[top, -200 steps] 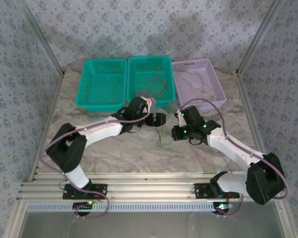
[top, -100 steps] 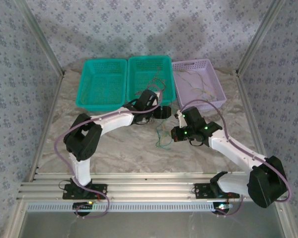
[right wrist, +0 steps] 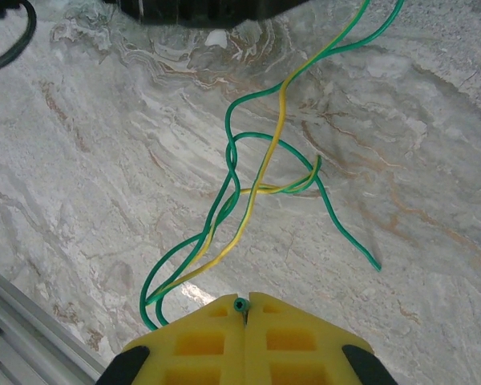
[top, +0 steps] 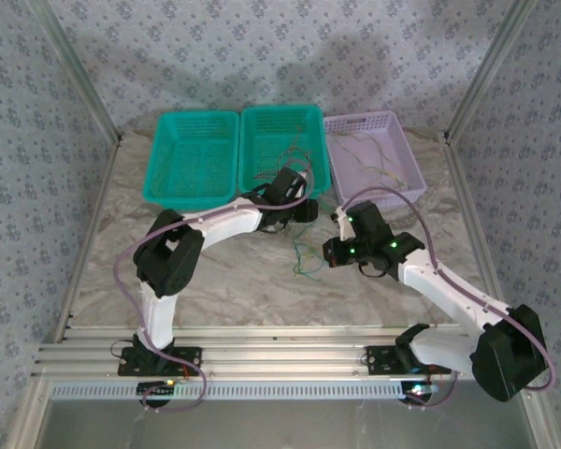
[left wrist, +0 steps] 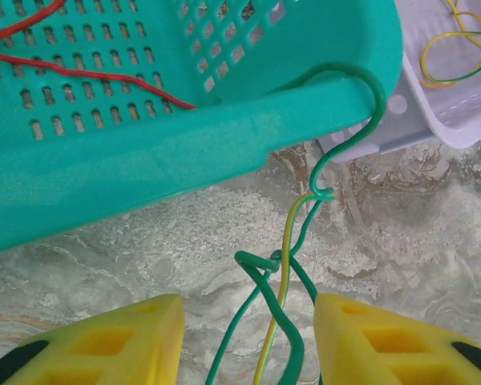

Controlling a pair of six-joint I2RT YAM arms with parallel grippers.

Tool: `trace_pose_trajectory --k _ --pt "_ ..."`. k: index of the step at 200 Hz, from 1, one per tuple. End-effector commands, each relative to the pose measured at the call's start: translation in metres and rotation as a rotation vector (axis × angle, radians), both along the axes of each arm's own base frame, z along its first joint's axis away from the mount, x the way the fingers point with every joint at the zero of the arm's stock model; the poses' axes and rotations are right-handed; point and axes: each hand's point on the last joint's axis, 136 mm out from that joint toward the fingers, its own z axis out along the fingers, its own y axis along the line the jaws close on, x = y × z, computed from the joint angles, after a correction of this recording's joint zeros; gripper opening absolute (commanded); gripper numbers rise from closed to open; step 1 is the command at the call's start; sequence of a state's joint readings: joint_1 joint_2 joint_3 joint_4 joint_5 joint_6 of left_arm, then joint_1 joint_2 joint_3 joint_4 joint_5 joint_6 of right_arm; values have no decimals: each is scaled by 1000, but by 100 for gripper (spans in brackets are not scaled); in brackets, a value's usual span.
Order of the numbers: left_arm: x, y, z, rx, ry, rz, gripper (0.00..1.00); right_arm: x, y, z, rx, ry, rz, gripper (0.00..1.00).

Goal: Untangle the cables

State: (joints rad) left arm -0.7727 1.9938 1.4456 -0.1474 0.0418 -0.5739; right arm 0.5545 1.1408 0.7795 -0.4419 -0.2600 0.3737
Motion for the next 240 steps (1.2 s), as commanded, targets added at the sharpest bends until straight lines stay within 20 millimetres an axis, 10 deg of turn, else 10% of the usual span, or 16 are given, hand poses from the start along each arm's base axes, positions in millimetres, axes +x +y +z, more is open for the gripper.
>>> trace_pose_trajectory --k 1,50,137,240 --pt "10 -5 9 10 -35 14 44 -8 3 -3 12 10 32 0" --pt "20 -13 9 5 -47 18 48 -11 6 2 29 -3 50 0" --pt "19 -14 13 10 -50 5 0 -11 -2 4 4 -25 21 0" --pt "-7 1 101 -72 -177 -16 0 24 -46 -24 -6 52 -244 0"
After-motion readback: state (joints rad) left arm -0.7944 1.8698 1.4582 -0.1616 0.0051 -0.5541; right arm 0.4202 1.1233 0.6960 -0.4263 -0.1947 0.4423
